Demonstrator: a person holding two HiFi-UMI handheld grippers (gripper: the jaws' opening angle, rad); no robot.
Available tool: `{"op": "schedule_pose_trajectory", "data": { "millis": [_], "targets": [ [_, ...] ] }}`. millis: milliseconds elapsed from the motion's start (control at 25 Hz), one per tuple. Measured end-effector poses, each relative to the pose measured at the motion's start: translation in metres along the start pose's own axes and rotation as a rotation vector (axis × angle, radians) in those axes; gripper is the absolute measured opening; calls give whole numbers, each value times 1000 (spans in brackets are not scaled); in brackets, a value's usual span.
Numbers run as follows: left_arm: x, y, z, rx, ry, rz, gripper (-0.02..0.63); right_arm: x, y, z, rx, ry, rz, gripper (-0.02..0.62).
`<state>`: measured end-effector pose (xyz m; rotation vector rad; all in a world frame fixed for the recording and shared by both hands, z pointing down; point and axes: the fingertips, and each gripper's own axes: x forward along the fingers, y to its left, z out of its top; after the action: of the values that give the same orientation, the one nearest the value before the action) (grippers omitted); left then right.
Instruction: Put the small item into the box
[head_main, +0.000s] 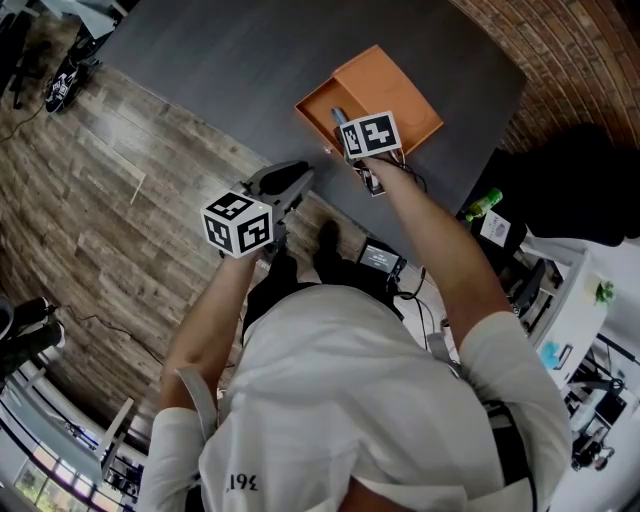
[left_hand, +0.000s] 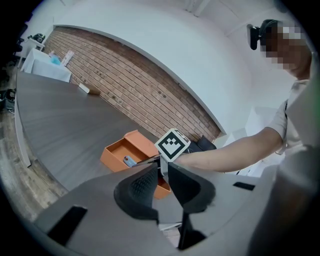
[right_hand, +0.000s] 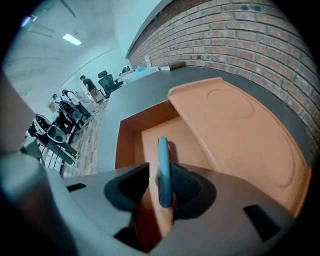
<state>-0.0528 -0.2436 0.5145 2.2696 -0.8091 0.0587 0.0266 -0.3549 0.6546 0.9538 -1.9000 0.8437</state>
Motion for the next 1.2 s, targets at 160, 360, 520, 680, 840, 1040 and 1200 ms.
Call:
{"op": "schedule_pose_trajectory", "data": {
  "millis": [160,360,520,680,840,1040,1200],
  "targets": [
    [-3,-2,1,-1,-5,-3,72,-1,-2,-4,11,5,-5,150],
    [-6,-7,0,2,-14,-6,72,-6,0,-8,12,4,-2,156],
    [-10,-10,3,8,-22,-11,72,-11,1,-7,8,-7,-10,158],
    [-11,-12,9,12,-36,-11,72,-22,1,-5,15,-32,-13,161],
    [-12,-15,19,19,-53,-17,72,-37,3,2,13,-73,-16,163],
    [-11,-25,30,38,-66,-35,72,-60,6,14,22,-141,-9,161],
    [-16,-32,37,48,-78,-49,72,-83,12,24,28,-203,-8,158]
  ]
}}
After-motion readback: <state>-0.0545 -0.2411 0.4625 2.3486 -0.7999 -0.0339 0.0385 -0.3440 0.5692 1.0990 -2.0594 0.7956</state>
